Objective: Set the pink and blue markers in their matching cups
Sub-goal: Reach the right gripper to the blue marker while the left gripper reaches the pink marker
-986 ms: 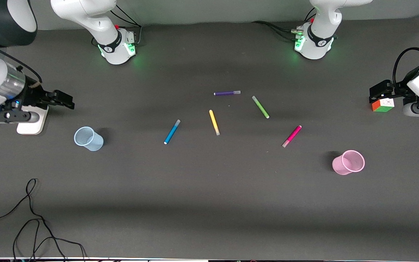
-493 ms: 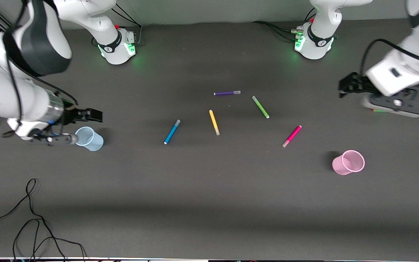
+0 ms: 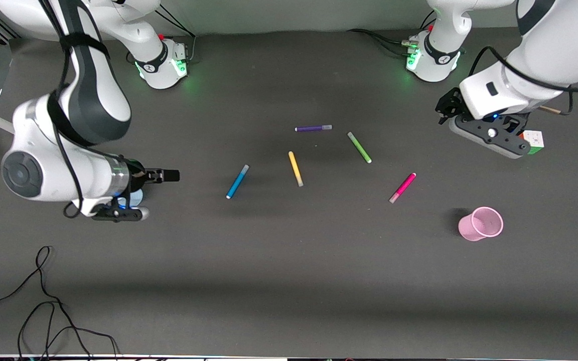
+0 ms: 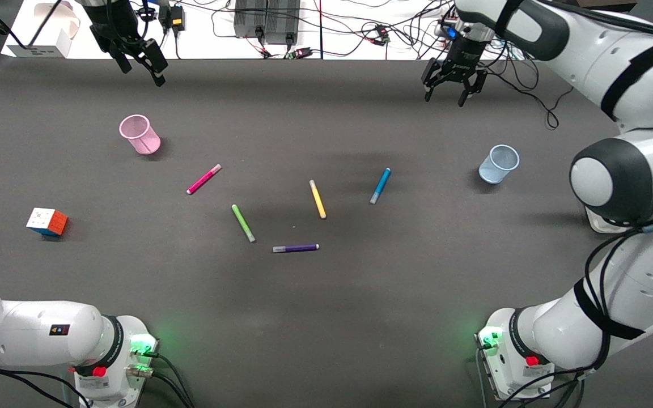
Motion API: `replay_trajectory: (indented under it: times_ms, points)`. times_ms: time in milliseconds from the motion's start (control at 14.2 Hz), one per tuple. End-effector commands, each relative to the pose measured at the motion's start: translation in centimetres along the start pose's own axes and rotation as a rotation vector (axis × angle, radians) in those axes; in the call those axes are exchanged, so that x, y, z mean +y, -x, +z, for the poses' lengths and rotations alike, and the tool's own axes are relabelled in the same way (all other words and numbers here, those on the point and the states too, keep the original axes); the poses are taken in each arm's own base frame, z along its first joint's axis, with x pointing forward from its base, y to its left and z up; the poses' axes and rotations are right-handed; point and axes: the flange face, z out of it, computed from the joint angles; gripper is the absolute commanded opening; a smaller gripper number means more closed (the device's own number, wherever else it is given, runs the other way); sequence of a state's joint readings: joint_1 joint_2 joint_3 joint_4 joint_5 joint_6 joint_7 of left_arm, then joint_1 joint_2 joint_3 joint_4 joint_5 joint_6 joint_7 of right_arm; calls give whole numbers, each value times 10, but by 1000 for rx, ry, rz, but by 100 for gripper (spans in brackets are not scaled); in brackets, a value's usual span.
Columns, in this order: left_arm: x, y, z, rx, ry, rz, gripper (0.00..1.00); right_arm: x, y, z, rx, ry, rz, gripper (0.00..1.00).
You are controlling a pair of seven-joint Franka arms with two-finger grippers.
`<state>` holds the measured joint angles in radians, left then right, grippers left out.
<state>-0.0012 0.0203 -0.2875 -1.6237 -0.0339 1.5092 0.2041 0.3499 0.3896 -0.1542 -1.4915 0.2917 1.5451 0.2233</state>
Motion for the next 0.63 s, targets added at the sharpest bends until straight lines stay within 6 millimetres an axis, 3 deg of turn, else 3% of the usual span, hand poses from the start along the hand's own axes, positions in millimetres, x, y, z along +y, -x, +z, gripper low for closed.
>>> replay_trajectory:
  times_ms: [0,282,423,563]
  points:
    - [0,-10,40,-36,-20,32,100,-5,-21,25,-70,-33,39,99]
    - [0,-16,118,-44,-58,52,100,-6,-58,104,-197,-56,89,99]
    - [4,-17,150,-53,-74,72,100,-31,-68,134,-227,-33,117,99]
    - [1,-17,185,-54,-87,85,100,-31,-79,162,-262,-31,139,99]
